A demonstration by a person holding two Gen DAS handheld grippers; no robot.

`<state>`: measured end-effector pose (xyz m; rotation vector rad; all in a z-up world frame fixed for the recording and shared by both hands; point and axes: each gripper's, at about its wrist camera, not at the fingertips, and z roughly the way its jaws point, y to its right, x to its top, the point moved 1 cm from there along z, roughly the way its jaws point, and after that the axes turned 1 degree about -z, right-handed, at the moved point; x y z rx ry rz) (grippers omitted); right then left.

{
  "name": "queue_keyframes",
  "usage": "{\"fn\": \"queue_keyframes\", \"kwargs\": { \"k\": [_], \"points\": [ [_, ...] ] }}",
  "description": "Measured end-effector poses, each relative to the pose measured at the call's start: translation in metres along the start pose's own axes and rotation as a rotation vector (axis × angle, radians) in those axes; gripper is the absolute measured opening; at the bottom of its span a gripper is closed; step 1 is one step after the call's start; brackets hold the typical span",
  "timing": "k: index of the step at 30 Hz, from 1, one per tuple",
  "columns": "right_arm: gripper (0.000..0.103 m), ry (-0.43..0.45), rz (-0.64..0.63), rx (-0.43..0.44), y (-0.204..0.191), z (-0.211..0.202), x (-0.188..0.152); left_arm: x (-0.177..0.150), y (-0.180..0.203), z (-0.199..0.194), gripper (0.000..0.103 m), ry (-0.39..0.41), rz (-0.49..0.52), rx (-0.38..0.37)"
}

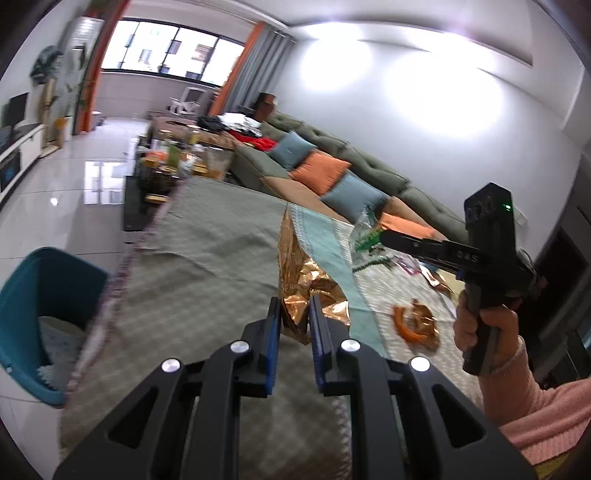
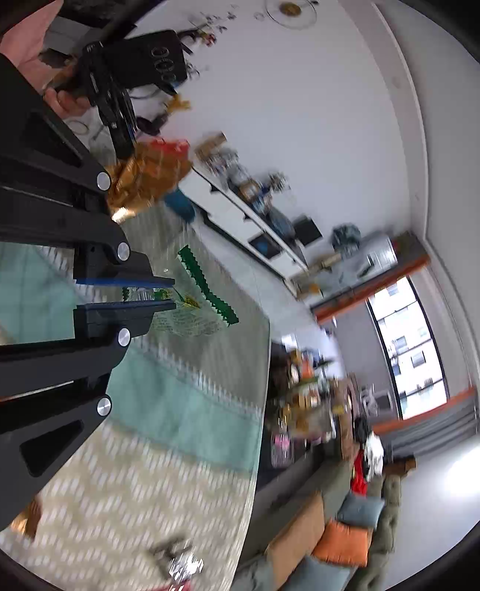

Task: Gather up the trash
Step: 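Carry the gold foil wrapper and plastic bag in both tools over the teal bin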

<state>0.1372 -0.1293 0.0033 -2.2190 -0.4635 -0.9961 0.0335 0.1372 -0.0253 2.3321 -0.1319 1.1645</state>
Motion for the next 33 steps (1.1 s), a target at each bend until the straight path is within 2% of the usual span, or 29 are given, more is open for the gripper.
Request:
{"fn": "queue_keyframes", "kwargs": {
  "k": [9,19,25,33],
  "points": [
    [0.007,-0.078,-0.085,0.125,-0.06,0.067,0.009,0.003,-0.048,-0.04,0.017,0.071,-0.068,0.152],
    [0.007,-0.134,-0.147,0.206,-0.106,0.123,0.019,0.006,-0.096,-0.08,0.017,0.133,-0.131,0.304],
    [0.007,-0.182,-0.165,0.237,-0.126,0.155,0.019,0.005,-0.119,-0.086,0.017,0.136,-0.174,0.371],
    [0.007,-0.246,-0.173,0.237,-0.146,0.199,0.014,0.0,-0.156,-0.08,0.017,0.111,-0.245,0.434]
  ]
}}
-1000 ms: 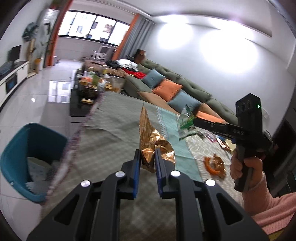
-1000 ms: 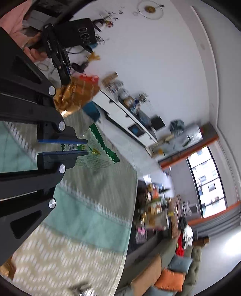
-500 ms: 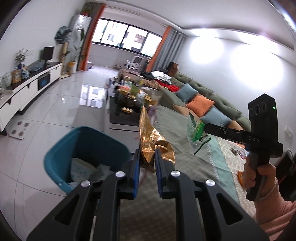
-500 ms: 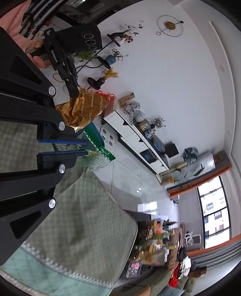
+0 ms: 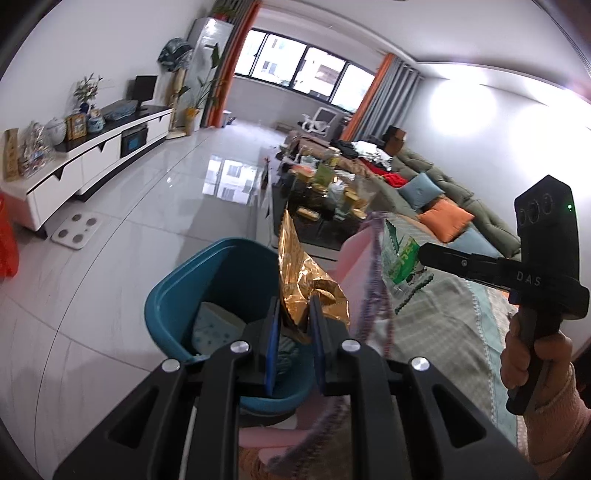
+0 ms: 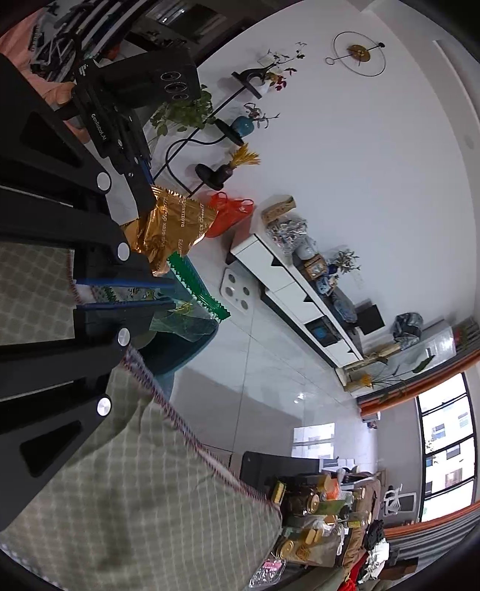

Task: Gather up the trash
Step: 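Open both tools to drop the foil wrapper and plastic bag into the bin, then move both open tools back over the trash on the bed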

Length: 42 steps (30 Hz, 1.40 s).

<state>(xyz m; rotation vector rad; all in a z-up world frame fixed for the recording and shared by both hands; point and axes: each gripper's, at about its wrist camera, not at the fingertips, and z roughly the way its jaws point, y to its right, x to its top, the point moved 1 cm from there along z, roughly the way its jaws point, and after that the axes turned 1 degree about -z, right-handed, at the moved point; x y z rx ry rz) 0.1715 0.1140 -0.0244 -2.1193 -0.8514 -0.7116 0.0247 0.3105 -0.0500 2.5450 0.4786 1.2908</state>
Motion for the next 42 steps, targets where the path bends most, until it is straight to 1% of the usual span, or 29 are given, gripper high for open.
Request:
{"fn": "queue_keyframes", "kwargs": {
  "k": [5,12,18,21,22,23,24,28,29,30,31,33,36,39,41,42],
  "points": [
    [0.007,-0.051,0.006,-0.003,-0.006,0.033,0.005,-0.002,-0.013,0.011,0.017,-0.024,-0.033,0.028],
    [0.007,-0.129,0.022,-0.027,-0.004,0.073,0.0,-0.007,-0.029,0.029,0.018,-0.064,-0.054,0.07],
    [0.008,-0.176,0.027,-0.042,-0.005,0.093,-0.006,-0.012,-0.043,0.046,0.018,-0.099,-0.071,0.112],
    [0.009,-0.183,0.024,-0.044,-0.006,0.097,-0.008,-0.014,-0.046,0.05,0.02,-0.106,-0.074,0.114],
    [0.012,-0.183,0.026,-0.043,-0.006,0.097,-0.008,-0.015,-0.047,0.051,0.024,-0.105,-0.076,0.12],
    [0.014,-0.179,0.029,-0.042,-0.004,0.095,-0.009,-0.015,-0.048,0.051,0.031,-0.105,-0.079,0.126],
    [0.018,-0.176,0.031,-0.043,-0.004,0.094,-0.009,-0.015,-0.05,0.053,0.033,-0.104,-0.082,0.128],
    [0.019,-0.162,0.029,-0.043,-0.001,0.083,-0.011,-0.017,-0.046,0.051,0.034,-0.093,-0.076,0.122],
    [0.02,-0.157,0.03,-0.039,-0.001,0.079,-0.012,-0.017,-0.042,0.048,0.036,-0.083,-0.069,0.118],
    [0.026,-0.153,0.027,-0.038,-0.001,0.075,-0.013,-0.017,-0.04,0.046,0.038,-0.077,-0.063,0.116],
    [0.029,-0.142,0.02,-0.041,0.0,0.068,-0.014,-0.016,-0.035,0.042,0.044,-0.06,-0.052,0.113],
    [0.029,-0.124,0.014,-0.042,-0.001,0.056,-0.016,-0.015,-0.027,0.034,0.047,-0.03,-0.037,0.106],
    [0.031,-0.085,-0.004,-0.044,-0.002,0.027,-0.02,-0.013,-0.009,0.019,0.056,0.014,-0.007,0.067],
    [0.037,-0.05,-0.02,-0.056,-0.001,0.0,-0.024,-0.014,0.017,0.005,0.065,0.051,0.051,0.019],
    [0.041,-0.014,-0.036,-0.076,-0.002,-0.023,-0.028,-0.015,0.038,-0.002,0.074,0.063,0.094,-0.025],
    [0.045,0.0,-0.041,-0.084,-0.001,-0.035,-0.031,-0.017,0.047,-0.004,0.075,0.069,0.114,-0.052]
  ]
}}
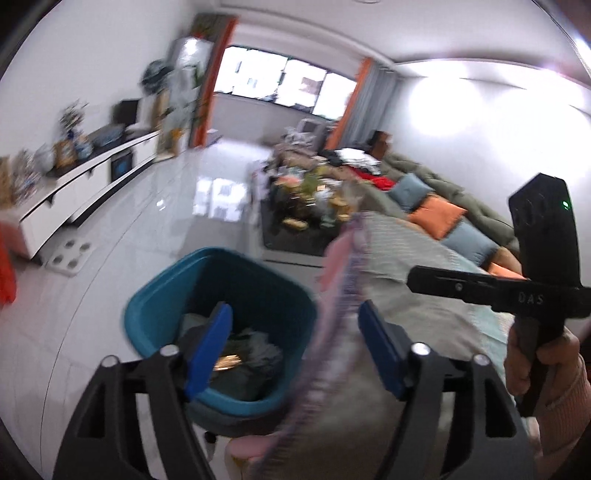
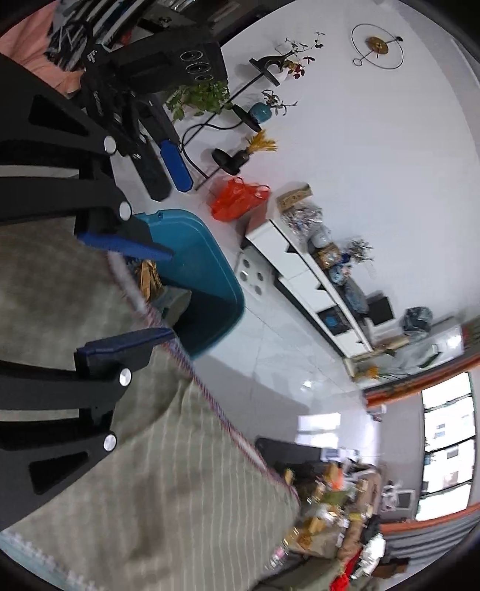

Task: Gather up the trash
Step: 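Move both open tools back over the trash on the bed, then grasp the gold foil snack wrapper with the right tool while the left tool grasps the orange peel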

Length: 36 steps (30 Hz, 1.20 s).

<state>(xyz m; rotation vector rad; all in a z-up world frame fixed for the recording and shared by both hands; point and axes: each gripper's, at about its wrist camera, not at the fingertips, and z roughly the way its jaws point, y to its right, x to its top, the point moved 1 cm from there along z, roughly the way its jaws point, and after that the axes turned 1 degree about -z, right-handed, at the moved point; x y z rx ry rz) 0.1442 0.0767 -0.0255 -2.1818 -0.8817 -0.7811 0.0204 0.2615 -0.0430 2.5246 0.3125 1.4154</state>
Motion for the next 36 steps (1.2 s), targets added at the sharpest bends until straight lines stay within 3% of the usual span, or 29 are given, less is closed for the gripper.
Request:
{"fn": "queue_keyframes", "kwargs": {
  "k": [6,13,17,25,36],
  "points": [
    [0.049,0.082,0.03,-0.097,0.026,-0.078,-0.03,-0.012,0.076,-0.002,0.081,-0.01,0.134,-0.196],
    [0.051,0.152,0.134,-0.252,0.063,-0.154,-0.073,-0.044,0.166,0.023,0.081,-0.112,0.24,-0.393],
    [0.051,0.189,0.215,-0.336,0.085,-0.196,-0.103,-0.063,0.211,0.04,0.08,-0.178,0.298,-0.462],
    [0.053,0.2,0.341,-0.496,0.12,-0.247,-0.163,-0.094,0.271,0.064,0.08,-0.286,0.387,-0.534],
    [0.052,0.155,0.358,-0.567,0.129,-0.244,-0.197,-0.104,0.299,0.076,0.079,-0.348,0.411,-0.536]
  ]
}}
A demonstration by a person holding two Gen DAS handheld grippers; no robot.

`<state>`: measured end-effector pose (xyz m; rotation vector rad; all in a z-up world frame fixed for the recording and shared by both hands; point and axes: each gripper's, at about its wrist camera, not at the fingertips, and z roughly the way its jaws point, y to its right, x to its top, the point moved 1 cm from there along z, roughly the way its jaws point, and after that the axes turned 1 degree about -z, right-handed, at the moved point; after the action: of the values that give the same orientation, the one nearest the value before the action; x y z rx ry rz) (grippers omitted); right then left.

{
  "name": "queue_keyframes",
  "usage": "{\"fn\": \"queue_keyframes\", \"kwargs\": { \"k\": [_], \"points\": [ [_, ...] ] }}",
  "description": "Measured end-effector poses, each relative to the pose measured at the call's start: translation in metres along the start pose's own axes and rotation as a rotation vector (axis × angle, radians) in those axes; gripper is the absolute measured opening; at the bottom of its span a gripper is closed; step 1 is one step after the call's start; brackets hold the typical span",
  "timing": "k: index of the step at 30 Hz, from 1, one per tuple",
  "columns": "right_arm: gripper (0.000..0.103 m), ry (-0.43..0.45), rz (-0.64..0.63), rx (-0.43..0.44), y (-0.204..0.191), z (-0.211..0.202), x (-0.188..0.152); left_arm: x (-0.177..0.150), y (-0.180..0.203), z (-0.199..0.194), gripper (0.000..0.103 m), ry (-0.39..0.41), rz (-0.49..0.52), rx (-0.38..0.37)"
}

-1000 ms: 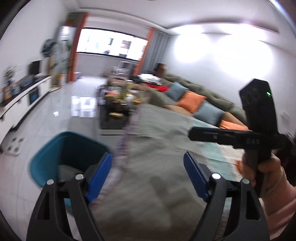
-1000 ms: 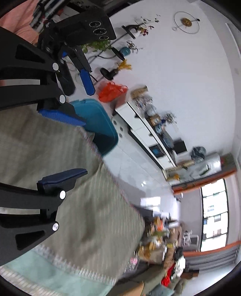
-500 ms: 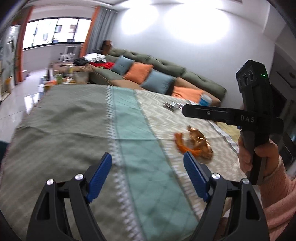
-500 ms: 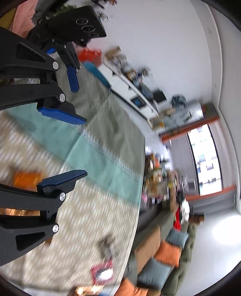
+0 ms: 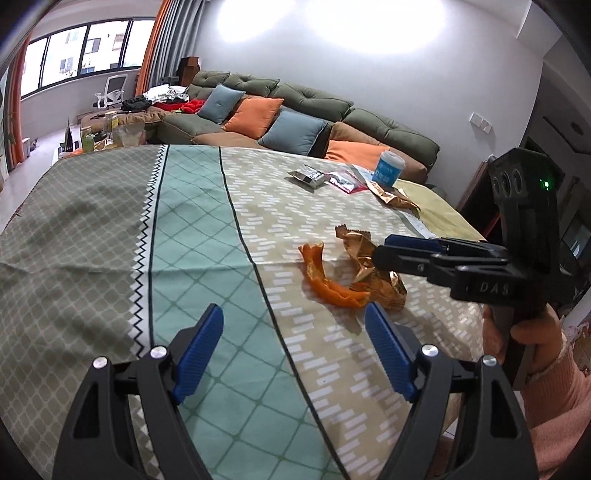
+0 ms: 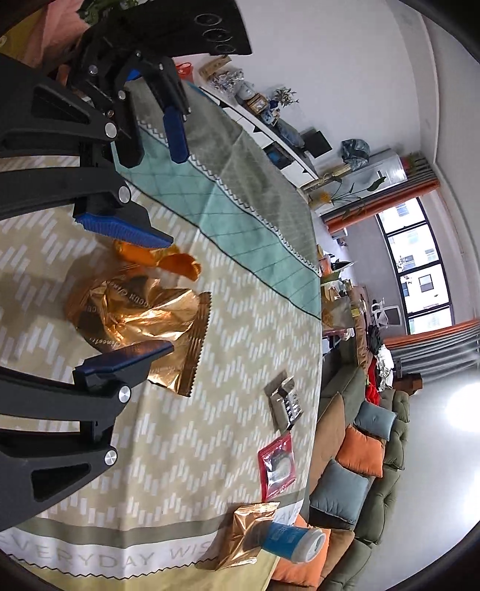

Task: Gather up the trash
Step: 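Grasp the gold foil snack wrapper with the right tool while the left tool grasps the orange peel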

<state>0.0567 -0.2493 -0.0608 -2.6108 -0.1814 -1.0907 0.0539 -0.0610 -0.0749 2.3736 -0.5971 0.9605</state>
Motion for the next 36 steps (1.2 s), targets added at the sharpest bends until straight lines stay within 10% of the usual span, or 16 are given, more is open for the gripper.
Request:
{"fn": "queue_keyframes", "kwargs": {
  "k": [13,36],
  "points": [
    [0.025,-0.016,0.025,0.029,0.013,0.004,-0.007,0.006,0.012,0.016,0.067,-0.053,-0.002,-0.04],
    [0.023,0.044,0.073,0.07,0.03,-0.015,0.0,0.032,0.022,0.075,0.046,-0.17,-0.033,-0.051]
  ]
}}
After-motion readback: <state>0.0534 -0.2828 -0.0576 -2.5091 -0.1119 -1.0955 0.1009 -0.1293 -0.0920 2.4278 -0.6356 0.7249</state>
